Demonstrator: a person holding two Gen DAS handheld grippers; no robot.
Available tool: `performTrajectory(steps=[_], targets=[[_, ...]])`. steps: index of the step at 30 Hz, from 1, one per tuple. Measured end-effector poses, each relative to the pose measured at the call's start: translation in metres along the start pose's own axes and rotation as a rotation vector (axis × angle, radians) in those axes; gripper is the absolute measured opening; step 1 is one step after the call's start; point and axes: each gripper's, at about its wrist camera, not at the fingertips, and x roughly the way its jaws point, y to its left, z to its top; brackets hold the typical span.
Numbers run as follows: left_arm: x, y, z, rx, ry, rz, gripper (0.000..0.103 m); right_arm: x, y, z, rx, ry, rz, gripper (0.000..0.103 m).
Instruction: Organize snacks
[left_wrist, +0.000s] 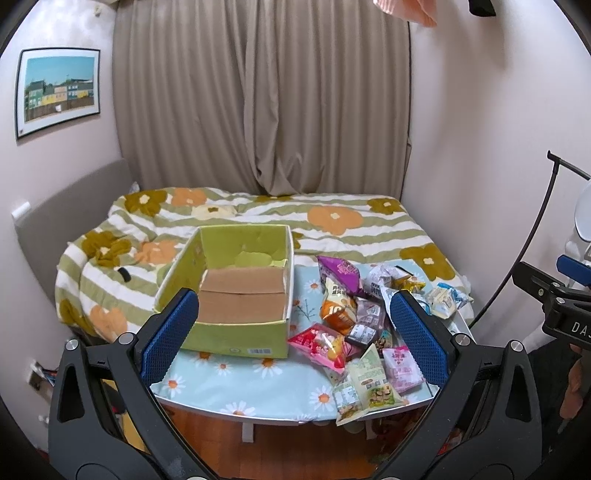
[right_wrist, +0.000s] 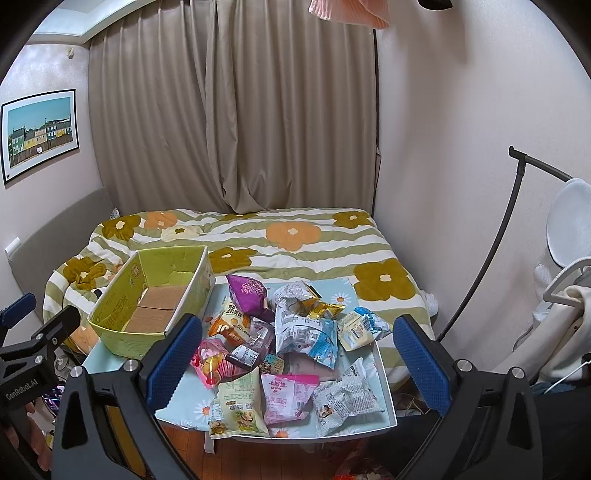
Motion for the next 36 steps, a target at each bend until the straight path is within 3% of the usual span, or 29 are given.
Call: performTrajectory(steps=[36], targets=[[0.004, 0.005, -0.002, 0.006, 0.011, 0.002, 0.103, 0.002, 0.011, 0.0, 0.001, 0.007, 0.004, 0.103]])
